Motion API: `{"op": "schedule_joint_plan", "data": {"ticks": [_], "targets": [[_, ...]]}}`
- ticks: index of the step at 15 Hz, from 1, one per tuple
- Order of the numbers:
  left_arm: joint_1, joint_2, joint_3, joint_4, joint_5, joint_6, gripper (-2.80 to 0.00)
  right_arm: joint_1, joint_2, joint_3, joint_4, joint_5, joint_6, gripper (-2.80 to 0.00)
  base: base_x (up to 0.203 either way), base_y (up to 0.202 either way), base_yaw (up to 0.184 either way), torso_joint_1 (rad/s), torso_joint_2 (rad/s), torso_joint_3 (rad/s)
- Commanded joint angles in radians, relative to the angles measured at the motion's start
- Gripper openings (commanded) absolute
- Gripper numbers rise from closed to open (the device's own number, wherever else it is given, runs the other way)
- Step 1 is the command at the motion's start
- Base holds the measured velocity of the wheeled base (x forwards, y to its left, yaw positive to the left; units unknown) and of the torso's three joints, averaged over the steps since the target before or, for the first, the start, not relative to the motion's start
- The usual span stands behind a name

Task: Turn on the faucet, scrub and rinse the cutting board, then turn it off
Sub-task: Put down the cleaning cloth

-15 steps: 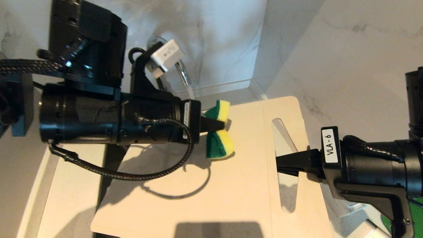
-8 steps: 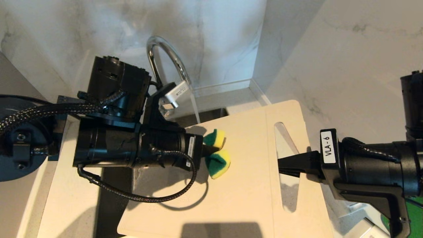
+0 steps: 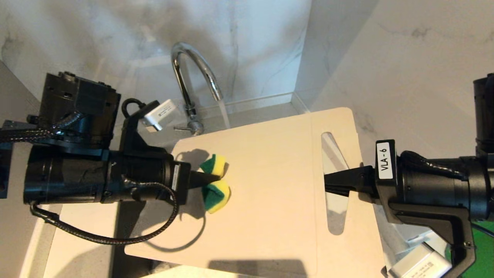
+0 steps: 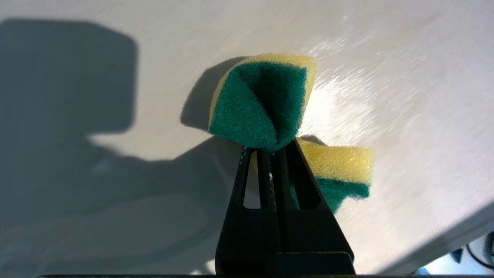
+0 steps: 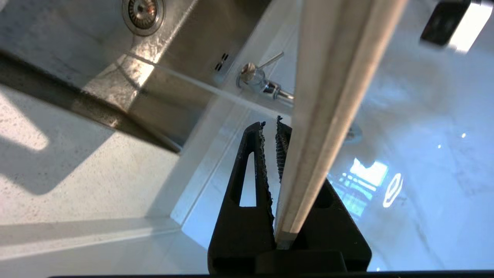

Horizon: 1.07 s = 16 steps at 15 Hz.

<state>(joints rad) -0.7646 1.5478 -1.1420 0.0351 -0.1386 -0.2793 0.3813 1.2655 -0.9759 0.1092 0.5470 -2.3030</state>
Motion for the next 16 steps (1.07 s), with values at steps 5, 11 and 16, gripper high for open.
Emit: {"op": "schedule_joint_plan", "data": {"ticks": [5,11,16], "targets": [[0.349,-0.140,0.179,-0.003,-0.204,0.074,-2.80,-0.004,0.002,0.000,0.004,0.002,-0.013,-2.80,0.000,0.000,0.000,0.000,0.00,0.000],[0.580,-0.162,0.334,-0.079,-0.345,0.172,-2.80,-0.004,0.000,0.000,0.004,0.002,-0.012,-2.80,0.000,0.000,0.000,0.000,0.00,0.000],[0.623,-0.193,0.270,-0.082,-0.372,0.178,-2.80,-0.006,0.002,0.002,0.004,0.002,-0.013,-2.80,0.000,0.000,0.000,0.000,0.00,0.000]]}}
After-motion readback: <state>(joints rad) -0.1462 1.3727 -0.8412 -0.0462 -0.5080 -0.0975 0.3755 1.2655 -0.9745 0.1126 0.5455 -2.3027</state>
